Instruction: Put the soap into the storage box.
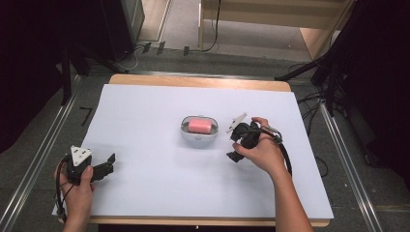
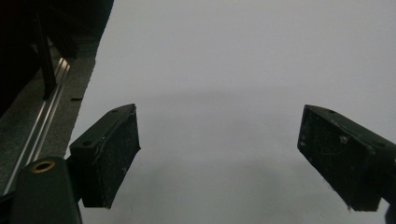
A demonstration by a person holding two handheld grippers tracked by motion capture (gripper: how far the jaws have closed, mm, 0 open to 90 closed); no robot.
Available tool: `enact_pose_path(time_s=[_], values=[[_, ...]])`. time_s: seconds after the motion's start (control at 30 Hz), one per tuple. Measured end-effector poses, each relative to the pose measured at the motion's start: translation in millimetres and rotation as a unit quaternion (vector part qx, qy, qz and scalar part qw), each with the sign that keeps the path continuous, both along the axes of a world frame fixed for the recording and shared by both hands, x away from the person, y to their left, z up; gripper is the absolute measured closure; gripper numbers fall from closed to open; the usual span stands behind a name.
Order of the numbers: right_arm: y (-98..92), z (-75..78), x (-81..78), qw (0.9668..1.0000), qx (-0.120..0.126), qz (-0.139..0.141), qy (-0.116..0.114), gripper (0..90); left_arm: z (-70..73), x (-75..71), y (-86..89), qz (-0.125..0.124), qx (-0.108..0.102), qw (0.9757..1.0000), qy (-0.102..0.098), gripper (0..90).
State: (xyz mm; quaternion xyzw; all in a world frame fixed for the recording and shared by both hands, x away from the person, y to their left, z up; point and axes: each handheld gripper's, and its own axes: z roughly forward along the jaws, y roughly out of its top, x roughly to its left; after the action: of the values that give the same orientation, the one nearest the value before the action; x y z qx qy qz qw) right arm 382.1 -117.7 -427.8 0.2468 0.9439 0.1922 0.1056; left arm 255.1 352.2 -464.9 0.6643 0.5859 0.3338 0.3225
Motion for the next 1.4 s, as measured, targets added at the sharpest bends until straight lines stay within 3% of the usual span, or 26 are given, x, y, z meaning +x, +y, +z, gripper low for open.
enact_pose_path(time_s=[0.23,0.43,0.73,0.93,1.13,1.4], values=[[-17.1,-3.3,-6.7,0.9986,0.05,-0.016,0.001,0.0,-0.1,-0.1,-0.2,0.0,0.001,1.0,-0.001,13.6],[-31.0,-10.6,-12.8,0.9981,0.056,-0.025,0.001,0.0,0.1,-0.2,-0.3,0.0,0.001,1.0,0.0,13.6],[-47.3,-17.6,-23.2,0.9955,0.086,-0.039,-0.01,0.0,0.1,-0.6,-0.9,0.001,0.005,1.0,-0.001,13.7],[-57.9,-18.9,-29.6,0.9926,0.108,-0.044,-0.032,0.0,0.1,-0.7,-0.5,0.0,0.003,1.0,-0.002,13.7],[-69.9,-24.3,-34.8,0.9905,0.123,-0.054,-0.029,0.0,0.2,-0.7,-0.4,0.0,0.003,1.0,-0.002,13.7],[-87.9,-32.2,-45.8,0.986,0.143,-0.073,-0.044,0.0,0.1,-0.7,-1.0,0.0,0.006,1.0,-0.002,13.7]])
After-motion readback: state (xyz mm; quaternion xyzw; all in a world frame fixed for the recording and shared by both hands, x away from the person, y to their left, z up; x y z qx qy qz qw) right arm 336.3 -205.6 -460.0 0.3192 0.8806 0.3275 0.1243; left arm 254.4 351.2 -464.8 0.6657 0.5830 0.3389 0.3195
